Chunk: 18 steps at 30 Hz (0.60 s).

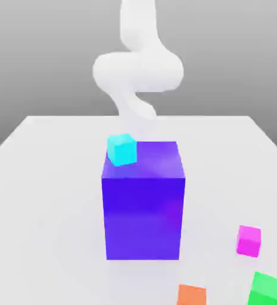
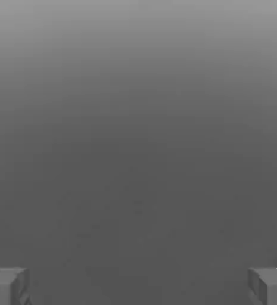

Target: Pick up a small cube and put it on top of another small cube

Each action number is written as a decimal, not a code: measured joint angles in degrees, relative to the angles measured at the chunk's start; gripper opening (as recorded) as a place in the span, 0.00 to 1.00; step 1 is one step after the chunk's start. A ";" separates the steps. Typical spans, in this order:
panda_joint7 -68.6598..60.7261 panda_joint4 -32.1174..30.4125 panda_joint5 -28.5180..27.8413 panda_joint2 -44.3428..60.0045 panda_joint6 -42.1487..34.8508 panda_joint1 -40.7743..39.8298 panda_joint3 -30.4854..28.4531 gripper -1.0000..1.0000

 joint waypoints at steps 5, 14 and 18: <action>-9.60 -3.58 3.56 10.82 5.28 7.95 -0.70 0.50; -24.74 -9.80 7.57 29.60 14.49 18.64 2.14 0.50; -29.15 -12.66 6.10 37.77 18.83 22.75 4.59 0.50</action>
